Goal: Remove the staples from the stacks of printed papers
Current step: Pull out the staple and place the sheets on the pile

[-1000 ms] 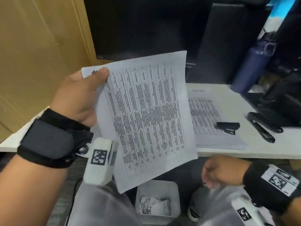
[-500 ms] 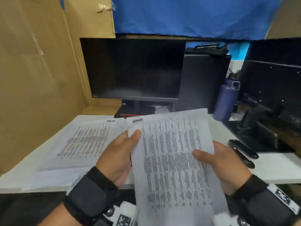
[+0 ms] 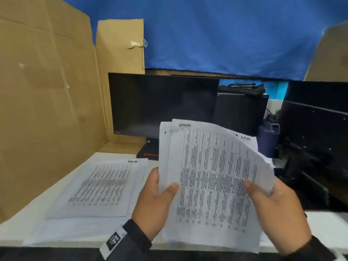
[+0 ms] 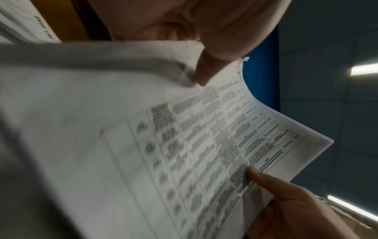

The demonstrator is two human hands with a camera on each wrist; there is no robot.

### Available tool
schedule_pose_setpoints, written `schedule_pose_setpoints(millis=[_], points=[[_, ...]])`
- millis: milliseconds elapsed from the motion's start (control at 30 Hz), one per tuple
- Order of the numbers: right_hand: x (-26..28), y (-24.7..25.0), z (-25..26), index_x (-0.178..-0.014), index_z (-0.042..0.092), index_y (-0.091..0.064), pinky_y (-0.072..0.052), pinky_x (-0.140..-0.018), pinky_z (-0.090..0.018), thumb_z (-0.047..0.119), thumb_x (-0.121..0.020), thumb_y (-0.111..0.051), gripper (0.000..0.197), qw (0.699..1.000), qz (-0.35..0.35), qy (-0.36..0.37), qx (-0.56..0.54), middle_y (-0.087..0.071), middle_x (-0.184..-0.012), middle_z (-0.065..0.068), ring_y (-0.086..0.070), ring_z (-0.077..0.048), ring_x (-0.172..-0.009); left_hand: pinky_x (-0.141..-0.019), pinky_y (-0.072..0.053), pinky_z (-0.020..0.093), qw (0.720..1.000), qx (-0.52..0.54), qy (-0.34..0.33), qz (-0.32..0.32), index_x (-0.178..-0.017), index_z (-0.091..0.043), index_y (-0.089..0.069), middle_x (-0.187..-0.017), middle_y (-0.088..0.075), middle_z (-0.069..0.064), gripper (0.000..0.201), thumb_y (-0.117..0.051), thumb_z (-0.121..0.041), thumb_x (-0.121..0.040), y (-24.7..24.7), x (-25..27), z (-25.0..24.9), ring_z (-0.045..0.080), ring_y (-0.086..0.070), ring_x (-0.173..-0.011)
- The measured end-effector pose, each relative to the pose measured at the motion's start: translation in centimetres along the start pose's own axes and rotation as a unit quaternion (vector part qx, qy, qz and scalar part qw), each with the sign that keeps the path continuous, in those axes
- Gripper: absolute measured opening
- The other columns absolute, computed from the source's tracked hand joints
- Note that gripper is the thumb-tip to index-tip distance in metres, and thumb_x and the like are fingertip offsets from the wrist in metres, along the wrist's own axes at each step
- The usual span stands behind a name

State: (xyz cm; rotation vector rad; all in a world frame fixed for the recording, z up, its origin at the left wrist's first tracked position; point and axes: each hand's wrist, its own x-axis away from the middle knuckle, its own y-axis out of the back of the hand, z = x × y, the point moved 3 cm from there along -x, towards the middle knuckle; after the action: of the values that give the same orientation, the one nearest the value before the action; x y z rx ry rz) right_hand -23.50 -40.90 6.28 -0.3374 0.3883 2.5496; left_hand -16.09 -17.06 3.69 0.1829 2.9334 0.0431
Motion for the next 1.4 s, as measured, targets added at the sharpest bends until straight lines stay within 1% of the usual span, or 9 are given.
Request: schedule_pose_setpoints(millis=[267, 367, 467, 533, 667, 1033, 1133, 1267, 1400], points=[[-0.1, -2.5, -3.2, -0.094, 0.027, -0.066, -0.042, -0.068, -0.010, 0.007, -0.099, -0.048, 0.027, 0.999, 0.012, -0.002, 0.031, -0.071, -0.087, 0.017, -0.063, 0.006, -0.084, -0.080, -0.053, 0.021, 0.999, -0.045, 0.020, 0.001, -0.107, -0.036, -0.067, -0.104, -0.077, -0.014, 0.035, -0.046, -0.008, -0.104, -1.1, 0.6, 3.5, 0.009, -0.071, -0.090], [0.9, -2.4, -5.8, -0.101, 0.029, -0.067, -0.049, -0.087, -0.018, 0.039, -0.099, -0.053, 0.017, 0.998, 0.018, -0.051, 0.028, -0.072, -0.100, 0.012, -0.064, 0.001, -0.092, -0.076, -0.052, 0.014, 0.997, -0.064, 0.044, -0.023, -0.107, -0.034, -0.068, -0.103, -0.076, -0.018, 0.033, -0.046, -0.009, -0.105, -1.2, 1.4, 5.0, 0.000, -0.071, -0.092], [2.8, -2.6, -11.4, -0.124, 0.031, -0.066, -0.044, -0.107, -0.029, 0.076, -0.087, -0.048, 0.061, 0.981, 0.111, -0.161, -0.012, -0.069, -0.123, 0.016, -0.061, -0.007, -0.119, -0.095, -0.050, 0.020, 0.994, -0.087, 0.069, -0.015, -0.115, -0.034, -0.068, -0.115, -0.073, -0.021, 0.032, -0.048, -0.011, -0.105, -1.2, 2.7, 7.4, -0.002, -0.066, -0.112], [3.1, -2.5, -11.5, -0.116, 0.025, -0.066, -0.049, -0.089, -0.013, 0.049, -0.097, -0.055, 0.032, 0.978, 0.132, -0.163, -0.007, -0.072, -0.113, 0.013, -0.068, -0.004, -0.103, -0.099, -0.052, 0.027, 0.993, -0.079, 0.072, -0.044, -0.113, -0.033, -0.068, -0.114, -0.073, -0.020, 0.030, -0.049, -0.012, -0.105, -0.5, 1.9, 8.0, 0.001, -0.067, -0.109], [1.5, -2.6, -10.3, -0.111, 0.018, -0.069, -0.058, -0.091, -0.044, 0.017, -0.085, -0.077, 0.026, 0.972, 0.185, -0.145, 0.020, -0.078, -0.104, 0.002, -0.075, -0.017, -0.095, -0.087, -0.053, 0.025, 0.993, -0.073, 0.069, -0.063, -0.105, -0.038, -0.067, -0.107, -0.074, -0.020, 0.029, -0.050, -0.015, -0.105, 0.8, 1.0, 7.3, 0.001, -0.068, -0.100], [1.7, -2.6, -2.4, -0.098, 0.028, -0.068, -0.059, -0.079, -0.035, 0.027, -0.094, -0.065, 0.005, 0.998, -0.030, 0.048, -0.030, -0.076, -0.092, 0.015, -0.072, -0.005, -0.085, -0.108, -0.050, 0.052, 0.998, -0.011, -0.020, 0.055, -0.129, -0.032, -0.063, -0.125, -0.074, -0.008, 0.032, -0.058, -0.014, -0.102, 1.6, 0.4, 2.6, 0.016, -0.068, -0.120], [1.5, -3.0, 0.4, -0.095, 0.033, -0.066, -0.052, -0.071, -0.013, 0.039, -0.096, -0.058, 0.010, 0.994, -0.031, 0.104, -0.024, -0.072, -0.089, 0.029, -0.069, 0.007, -0.085, -0.105, -0.052, 0.047, 0.996, -0.016, -0.086, -0.003, -0.124, -0.036, -0.066, -0.122, -0.075, -0.011, 0.031, -0.055, -0.015, -0.103, 1.7, 0.3, 0.8, 0.011, -0.069, -0.117], [0.5, -3.7, 1.0, -0.105, 0.028, -0.065, -0.056, -0.085, -0.033, 0.036, -0.102, -0.051, 0.017, 0.986, -0.046, 0.154, -0.040, -0.073, -0.102, 0.009, -0.069, -0.007, -0.099, -0.101, -0.053, 0.041, 0.988, 0.023, -0.141, -0.051, -0.124, -0.034, -0.062, -0.122, -0.074, -0.010, 0.028, -0.053, -0.019, -0.104, 2.1, -0.3, -0.6, 0.010, -0.069, -0.116], [0.2, -4.9, 0.1, -0.108, 0.029, -0.057, -0.052, -0.081, -0.017, 0.011, -0.099, -0.058, 0.020, 0.986, -0.025, 0.149, -0.076, -0.071, -0.100, 0.023, -0.067, 0.003, -0.096, -0.105, -0.052, 0.048, 0.987, 0.005, -0.144, -0.069, -0.128, -0.029, -0.059, -0.122, -0.073, -0.010, 0.026, -0.048, -0.026, -0.105, 1.9, 0.0, 0.0, 0.009, -0.068, -0.116]])
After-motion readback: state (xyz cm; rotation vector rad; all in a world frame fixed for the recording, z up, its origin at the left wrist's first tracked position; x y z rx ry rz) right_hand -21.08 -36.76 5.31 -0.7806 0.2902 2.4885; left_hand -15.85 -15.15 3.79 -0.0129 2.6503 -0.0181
